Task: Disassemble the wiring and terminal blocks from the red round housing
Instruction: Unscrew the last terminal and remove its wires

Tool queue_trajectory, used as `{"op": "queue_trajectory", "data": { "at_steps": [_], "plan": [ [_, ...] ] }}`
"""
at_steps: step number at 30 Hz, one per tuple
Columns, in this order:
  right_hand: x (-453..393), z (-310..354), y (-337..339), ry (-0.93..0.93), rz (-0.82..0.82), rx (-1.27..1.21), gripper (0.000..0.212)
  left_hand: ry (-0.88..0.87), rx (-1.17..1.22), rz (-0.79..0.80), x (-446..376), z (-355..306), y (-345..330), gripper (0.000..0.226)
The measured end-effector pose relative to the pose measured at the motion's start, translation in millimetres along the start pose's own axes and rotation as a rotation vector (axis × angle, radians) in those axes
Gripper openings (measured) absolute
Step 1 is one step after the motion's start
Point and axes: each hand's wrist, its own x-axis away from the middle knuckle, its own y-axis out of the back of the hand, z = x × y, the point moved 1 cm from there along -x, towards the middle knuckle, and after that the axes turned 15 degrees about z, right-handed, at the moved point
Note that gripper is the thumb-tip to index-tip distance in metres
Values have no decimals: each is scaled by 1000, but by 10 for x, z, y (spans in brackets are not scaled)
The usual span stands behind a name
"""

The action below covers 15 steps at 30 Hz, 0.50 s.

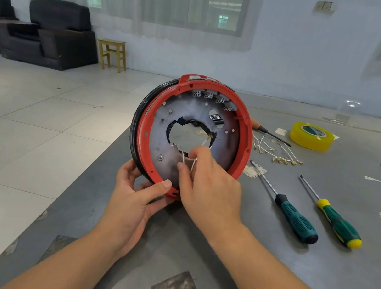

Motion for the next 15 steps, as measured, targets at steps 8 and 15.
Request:
{"op": "queue_trajectory", "data": {
  "at_steps": [8, 15],
  "plan": [
    [202, -582, 31, -436, -24, -647, 52, 46, 102, -45, -39, -72, 62, 63],
    [136, -513, -106, -525, 348, -1570, 84, 104, 175, 19, -91, -95, 92, 59]
  ]
}}
